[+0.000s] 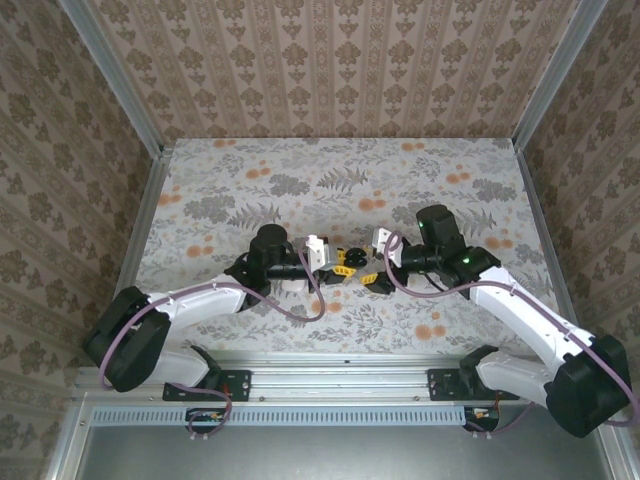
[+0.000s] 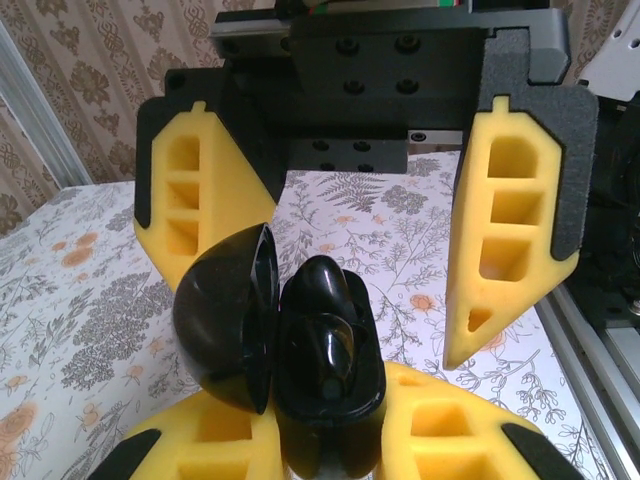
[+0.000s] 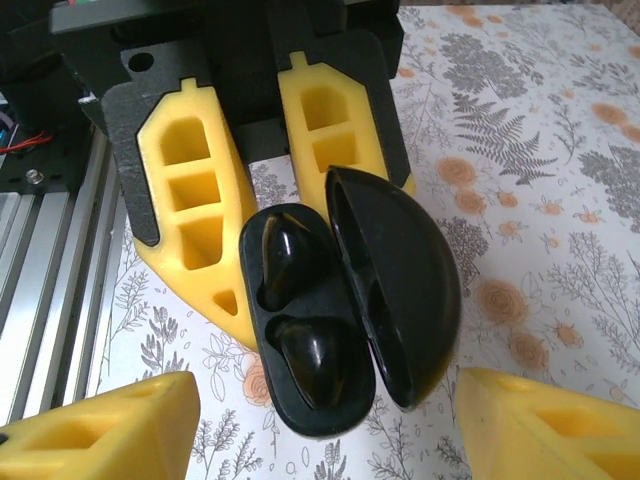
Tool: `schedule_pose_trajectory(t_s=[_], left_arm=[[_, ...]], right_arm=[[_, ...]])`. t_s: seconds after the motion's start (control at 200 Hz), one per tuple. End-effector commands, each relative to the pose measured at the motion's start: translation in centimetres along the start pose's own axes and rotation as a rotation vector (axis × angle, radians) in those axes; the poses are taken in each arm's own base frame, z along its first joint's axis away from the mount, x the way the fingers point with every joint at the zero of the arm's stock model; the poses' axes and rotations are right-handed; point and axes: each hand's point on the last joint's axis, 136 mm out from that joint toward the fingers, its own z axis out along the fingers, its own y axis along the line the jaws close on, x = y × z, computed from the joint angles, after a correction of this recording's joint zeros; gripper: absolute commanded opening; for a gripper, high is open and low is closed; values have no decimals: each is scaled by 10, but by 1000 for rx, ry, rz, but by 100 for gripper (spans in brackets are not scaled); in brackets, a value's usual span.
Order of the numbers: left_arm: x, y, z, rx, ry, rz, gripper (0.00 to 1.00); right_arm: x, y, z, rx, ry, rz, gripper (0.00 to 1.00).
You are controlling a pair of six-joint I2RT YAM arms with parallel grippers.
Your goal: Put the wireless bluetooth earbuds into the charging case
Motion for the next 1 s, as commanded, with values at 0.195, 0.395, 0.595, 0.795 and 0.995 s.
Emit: schedule_pose_trajectory(t_s=[0.195, 0.395, 0.595, 0.795, 0.995], left_arm=[[-17, 1, 0, 1, -26, 50, 8], [-16, 2, 0, -3, -20, 46, 8], [-13, 3, 0, -9, -12, 41, 8], [-11, 4, 1, -16, -6, 36, 8], [-13, 3, 0, -12, -10, 40, 8]], right_arm=[[-25, 5, 1, -62, -93, -83, 60], [-29, 7, -2, -67, -107, -103, 54], [-33, 11, -9, -56, -111, -122, 52], [-36, 18, -18, -48, -113, -132, 51], [-30, 21, -24, -10, -104, -127, 50]])
